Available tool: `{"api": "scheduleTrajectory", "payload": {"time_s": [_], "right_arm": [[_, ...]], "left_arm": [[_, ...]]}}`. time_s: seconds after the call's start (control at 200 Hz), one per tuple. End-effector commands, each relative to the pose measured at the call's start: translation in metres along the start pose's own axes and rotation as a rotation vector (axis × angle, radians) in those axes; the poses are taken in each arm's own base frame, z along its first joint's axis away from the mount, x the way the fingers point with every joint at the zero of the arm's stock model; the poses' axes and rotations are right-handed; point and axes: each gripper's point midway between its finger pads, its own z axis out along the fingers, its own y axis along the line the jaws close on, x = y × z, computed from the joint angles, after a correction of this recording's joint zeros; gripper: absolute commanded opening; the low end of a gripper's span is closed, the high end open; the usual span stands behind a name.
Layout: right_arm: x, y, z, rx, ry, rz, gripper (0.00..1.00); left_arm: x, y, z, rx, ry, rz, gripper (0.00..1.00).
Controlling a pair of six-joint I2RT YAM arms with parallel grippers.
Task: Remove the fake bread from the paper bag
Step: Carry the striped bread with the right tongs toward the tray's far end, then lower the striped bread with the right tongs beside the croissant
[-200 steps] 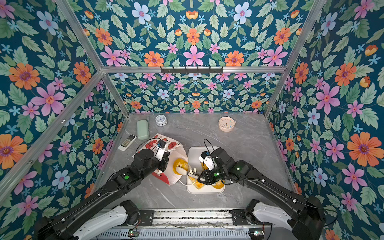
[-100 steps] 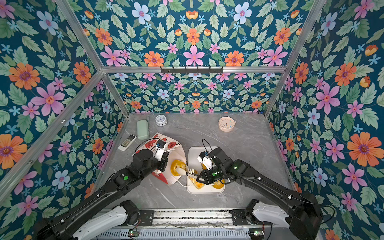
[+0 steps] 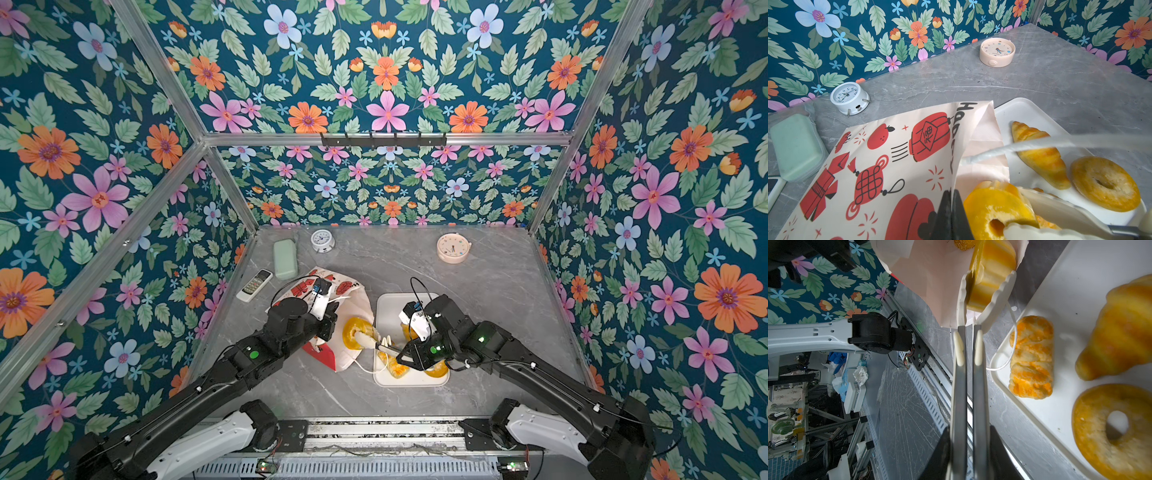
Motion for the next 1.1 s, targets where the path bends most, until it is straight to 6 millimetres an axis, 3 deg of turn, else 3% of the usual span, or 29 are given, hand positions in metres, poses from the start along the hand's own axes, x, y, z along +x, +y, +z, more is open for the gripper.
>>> {"api": "scheduleTrajectory", "payload": {"time_s": [0.0, 0.44, 0.72, 0.925, 1.095], "right_arm": [[-0.002, 0.003, -0.006, 0.005, -0.02, -0.043, 0.0], [0.009, -0.001, -0.052, 0.12, -0.093, -0.084, 0.0], [0.013, -0.006, -0.104, 0.241, -0.219, -0.112, 0.0], [0.004, -0.022, -0.106, 0.357, -0.212, -0.086, 0.0], [-0.014, -0.034, -0.103, 0.459, -0.188, -0.112, 0.0]], "left_arm": [[-0.009, 0.005, 0.0, -0.029, -0.031, -0.02, 0.0], [-0.007, 0.01, 0.009, -0.066, -0.004, -0.023, 0.0], [-0.001, 0.023, 0.01, -0.146, 0.003, -0.042, 0.0], [0.002, 0.028, 0.01, -0.171, -0.005, -0.051, 0.0], [-0.002, 0.028, 0.004, -0.168, -0.025, -0.073, 0.0]]}}
